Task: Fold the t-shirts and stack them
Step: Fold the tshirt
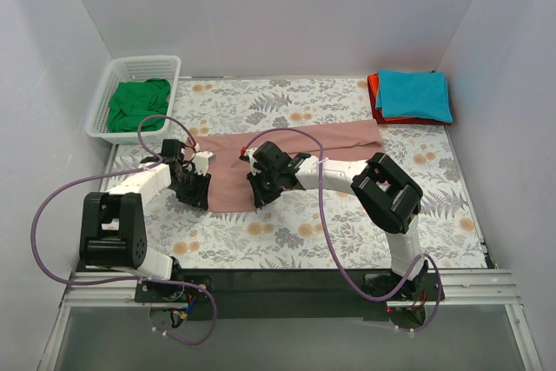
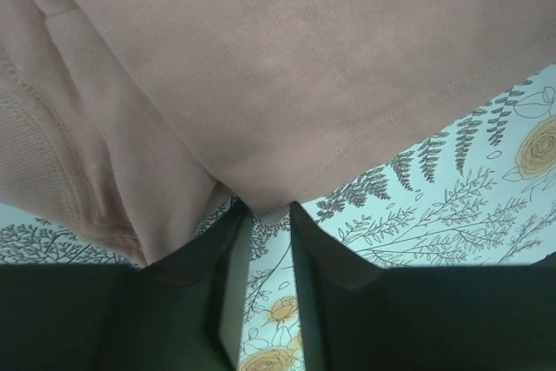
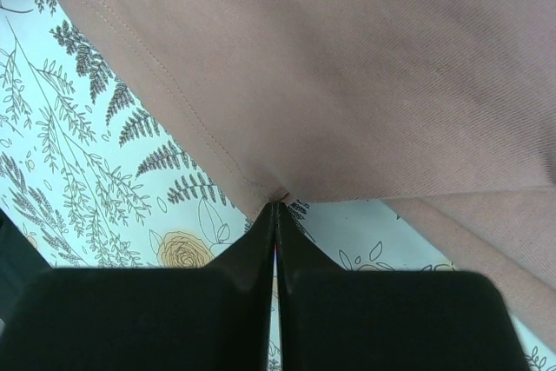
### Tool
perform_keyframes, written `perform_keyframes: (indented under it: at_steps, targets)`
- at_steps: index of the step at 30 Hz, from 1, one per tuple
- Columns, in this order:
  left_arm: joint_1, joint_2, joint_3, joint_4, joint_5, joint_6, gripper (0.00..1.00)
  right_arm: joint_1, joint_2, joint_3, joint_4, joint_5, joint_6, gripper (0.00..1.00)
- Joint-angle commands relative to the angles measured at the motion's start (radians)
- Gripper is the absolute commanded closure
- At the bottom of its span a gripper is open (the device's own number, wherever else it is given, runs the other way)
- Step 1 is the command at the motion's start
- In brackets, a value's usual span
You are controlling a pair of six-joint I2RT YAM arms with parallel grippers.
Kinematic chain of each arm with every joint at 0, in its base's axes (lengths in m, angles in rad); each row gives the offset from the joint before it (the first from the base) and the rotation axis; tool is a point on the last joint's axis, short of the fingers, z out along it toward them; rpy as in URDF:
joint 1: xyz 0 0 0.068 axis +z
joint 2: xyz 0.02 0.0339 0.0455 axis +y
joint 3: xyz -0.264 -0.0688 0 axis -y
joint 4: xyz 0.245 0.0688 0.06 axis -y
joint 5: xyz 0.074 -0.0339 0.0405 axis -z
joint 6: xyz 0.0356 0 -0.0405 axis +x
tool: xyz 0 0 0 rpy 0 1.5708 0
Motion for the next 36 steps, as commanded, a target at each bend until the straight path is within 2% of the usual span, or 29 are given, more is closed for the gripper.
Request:
perform_keyframes:
  at_steps: [1, 5, 6, 16, 27, 32, 34, 35, 36]
  targets:
    - [-0.006, 0.001, -0.009, 0.007, 0.033, 0.017, 0.80, -0.007, 0.002, -0.011, -0.060, 0.002, -0.019, 0.99]
    - [-0.004, -0.008, -0.013, -0.008, 0.045, 0.014, 0.94, -0.011, -0.001, 0.000, -0.060, -0.018, -0.025, 0.99]
    - [-0.004, -0.012, -0.007, -0.013, 0.047, 0.014, 1.00, -0.011, -0.003, 0.003, -0.062, -0.026, -0.028, 0.99]
    - [-0.004, -0.004, 0.207, -0.118, 0.129, -0.018, 1.00, -0.061, -0.058, 0.048, -0.060, -0.050, -0.049, 0.99]
    - [0.005, 0.169, 0.467, -0.102, 0.174, -0.062, 1.00, -0.199, -0.001, 0.230, -0.062, -0.130, -0.051, 0.99]
    - [0.017, 0.284, 0.583, -0.056, 0.194, -0.105, 1.00, -0.250, 0.031, 0.305, -0.109, -0.144, -0.121, 0.99]
    - [0.028, 0.326, 0.643, -0.043, 0.201, -0.133, 1.00, -0.277, 0.028, 0.313, -0.144, -0.170, -0.149, 0.92]
    - [0.031, 0.365, 0.660, -0.030, 0.206, -0.147, 1.00, -0.315, 0.020, 0.307, -0.155, -0.179, -0.175, 0.83]
    - [0.040, 0.383, 0.678, -0.019, 0.209, -0.161, 1.00, -0.334, 0.014, 0.301, -0.175, -0.188, -0.189, 0.78]
